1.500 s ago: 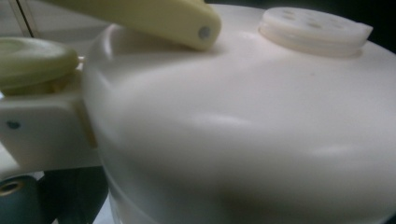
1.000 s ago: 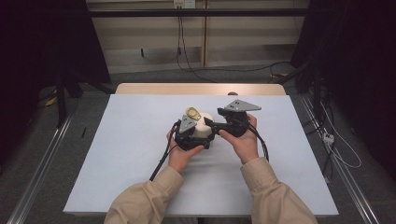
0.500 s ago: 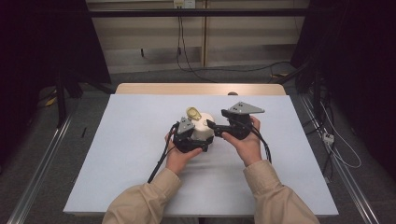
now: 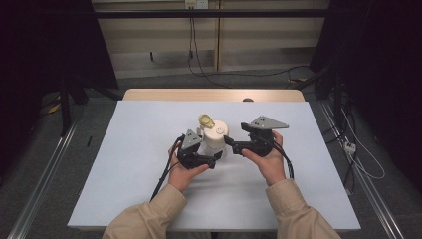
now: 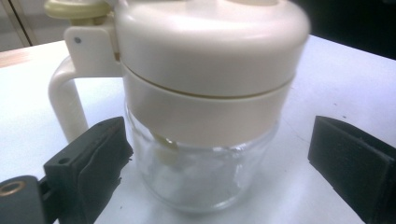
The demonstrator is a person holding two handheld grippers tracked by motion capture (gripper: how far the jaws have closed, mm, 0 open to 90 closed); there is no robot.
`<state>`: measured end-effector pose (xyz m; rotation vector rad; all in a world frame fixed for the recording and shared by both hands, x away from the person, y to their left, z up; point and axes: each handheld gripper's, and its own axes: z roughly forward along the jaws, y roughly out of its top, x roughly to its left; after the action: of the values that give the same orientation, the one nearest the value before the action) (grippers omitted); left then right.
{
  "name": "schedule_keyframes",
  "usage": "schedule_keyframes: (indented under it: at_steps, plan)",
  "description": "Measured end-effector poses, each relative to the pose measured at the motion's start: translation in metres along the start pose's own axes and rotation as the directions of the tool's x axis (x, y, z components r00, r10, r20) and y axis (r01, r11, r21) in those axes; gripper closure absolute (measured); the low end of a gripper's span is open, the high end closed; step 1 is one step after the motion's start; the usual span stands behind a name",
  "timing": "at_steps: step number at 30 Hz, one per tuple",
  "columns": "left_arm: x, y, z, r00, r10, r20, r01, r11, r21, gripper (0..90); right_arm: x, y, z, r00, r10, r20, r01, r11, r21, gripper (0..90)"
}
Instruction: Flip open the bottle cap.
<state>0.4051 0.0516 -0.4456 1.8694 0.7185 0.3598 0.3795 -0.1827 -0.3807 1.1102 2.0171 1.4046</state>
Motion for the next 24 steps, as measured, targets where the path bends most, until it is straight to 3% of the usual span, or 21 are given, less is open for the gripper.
schedule_keyframes:
  at_steps: [11, 15, 24]
  plan:
    - [0.008, -0.003, -0.026, 0.9999, -0.012, 0.005, 0.012, 0.9997, -0.021, 4.7, 0.003, -0.016, -0.012, 0.9999, 0.002, -0.013, -0.002, 1.0, 0.0, 17.0]
    - [0.012, -0.005, -0.035, 0.9999, 0.015, -0.003, -0.015, 0.9999, -0.005, 4.6, 0.005, -0.023, -0.015, 0.9999, -0.006, -0.015, 0.006, 1.0, 0.004, 16.5]
    - [0.023, -0.012, -0.062, 0.9997, 0.019, -0.013, -0.019, 0.9998, -0.01, 4.7, 0.007, -0.04, -0.023, 0.9999, 0.0, -0.013, 0.0, 1.0, 0.009, 16.0]
